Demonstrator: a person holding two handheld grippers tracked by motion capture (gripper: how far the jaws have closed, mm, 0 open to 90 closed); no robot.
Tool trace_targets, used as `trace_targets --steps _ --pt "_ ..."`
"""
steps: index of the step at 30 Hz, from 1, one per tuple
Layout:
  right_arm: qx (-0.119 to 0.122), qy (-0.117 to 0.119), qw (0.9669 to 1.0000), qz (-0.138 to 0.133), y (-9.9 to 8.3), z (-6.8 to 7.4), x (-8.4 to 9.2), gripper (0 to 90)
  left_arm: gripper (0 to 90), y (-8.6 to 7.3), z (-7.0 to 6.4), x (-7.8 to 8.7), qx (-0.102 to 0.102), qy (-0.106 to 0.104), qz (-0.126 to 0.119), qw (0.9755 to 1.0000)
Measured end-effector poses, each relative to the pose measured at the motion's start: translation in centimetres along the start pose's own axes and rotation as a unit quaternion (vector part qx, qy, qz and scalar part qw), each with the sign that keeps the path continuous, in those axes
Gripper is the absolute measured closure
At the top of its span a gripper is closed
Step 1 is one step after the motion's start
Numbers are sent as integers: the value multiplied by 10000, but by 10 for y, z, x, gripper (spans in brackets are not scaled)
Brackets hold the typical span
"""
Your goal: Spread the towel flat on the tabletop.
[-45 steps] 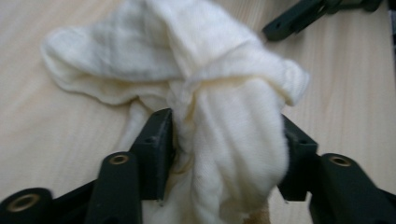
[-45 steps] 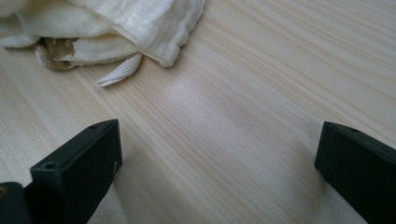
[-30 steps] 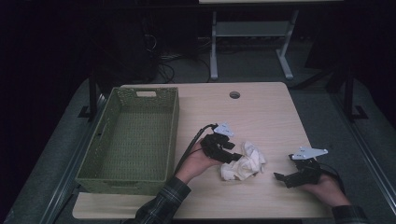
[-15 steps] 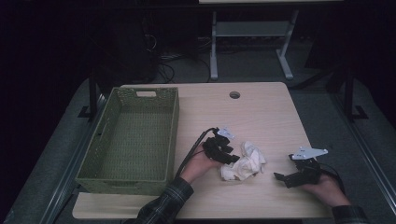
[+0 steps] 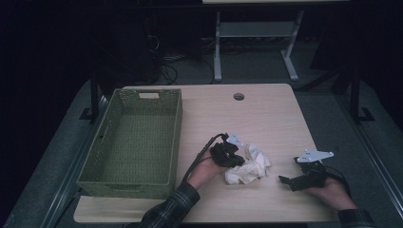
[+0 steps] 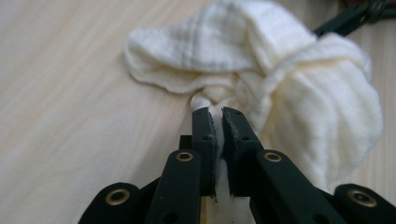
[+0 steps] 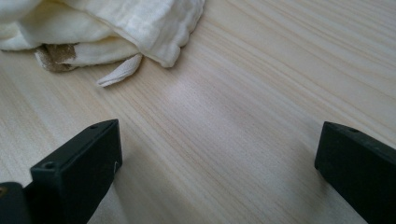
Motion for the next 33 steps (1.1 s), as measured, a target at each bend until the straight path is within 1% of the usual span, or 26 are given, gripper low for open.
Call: trace_targets --steps 1,2,3,4,6,7,8,9,10,12,13,14,15,16,17,18,19,20,21,22,24,25,28,29,32,33 --pt "35 13 10000 7 0 0 0 1 835 2 0 7 70 62 -205 9997" --pt "45 19 10000 6 0 0 0 1 835 2 0 7 70 62 -205 9997" --pt "48 20 10000 6 0 0 0 1 835 4 2 16 94 186 -378 9991" --pt "48 20 10000 6 0 0 0 1 835 4 2 16 94 186 -378 9991" --pt "50 19 10000 5 0 0 0 1 835 5 5 24 189 273 -575 9978" --pt "56 22 10000 3 0 0 0 1 835 5 8 32 235 410 -699 9964" --pt "56 22 10000 3 0 0 0 1 834 5 8 32 235 410 -699 9964" --pt "137 144 9998 0 0 0 0 2 834 4 11 37 295 539 -804 9949" --pt "137 144 9998 0 0 0 0 2 834 4 11 37 295 539 -804 9949" --pt "200 174 9995 197 4 0 1 3 833 2 14 42 417 679 -846 9932" --pt "236 163 9989 380 9 1 2 103 833 0 17 44 500 755 -878 9920" --pt "236 163 9989 380 9 1 2 103 833 0 17 44 500 755 -878 9920" --pt "257 175 9993 229 12 3 5 228 833 -1 20 45 570 836 -854 9912" --pt "257 175 9993 229 12 3 5 228 833 -1 20 45 570 836 -854 9912" --pt "232 302 9992 155 20 6 7 311 832 -3 23 45 636 890 -823 9906" --pt "246 389 9989 129 23 6 7 351 832 -3 23 45 636 890 -823 9906" --pt "243 541 9982 96 27 8 7 370 832 -4 24 44 713 924 -817 9898" --pt "243 541 9982 96 27 8 7 370 832 -4 24 44 713 924 -817 9898" --pt "277 762 9967 42 33 12 5 423 832 -5 25 44 748 926 -784 9898" --pt "277 762 9967 42 33 12 5 423 832 -5 25 44 748 926 -784 9898" --pt "419 889 9951 -78 39 18 0 468 832 -5 25 43 768 958 -763 9895" --pt "444 942 9945 -99 42 21 -2 488 832 -6 25 43 799 956 -777 9892" --pt "500 931 9943 -129 45 23 -5 517 832 -6 25 43 808 955 -771 9891" --pt "486 1003 9937 -137 47 22 -9 525 831 -6 26 42 806 949 -774 9892" --pt "506 1038 9933 -72 49 23 -14 536 830 -6 26 42 798 946 -766 9893" --pt "562 1055 9928 -56 50 23 -17 537 830 -6 26 42 801 943 -768 9893"
Point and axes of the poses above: each handheld gripper's, and its own axes: x roughly backward along the jaws, y roughly out of its top, z roughly to its left, the point moved 1 cm from there along -x, roughly forward along the jaws, and after that the axes turned 4 degrees about -y, right-handed, at the moved point
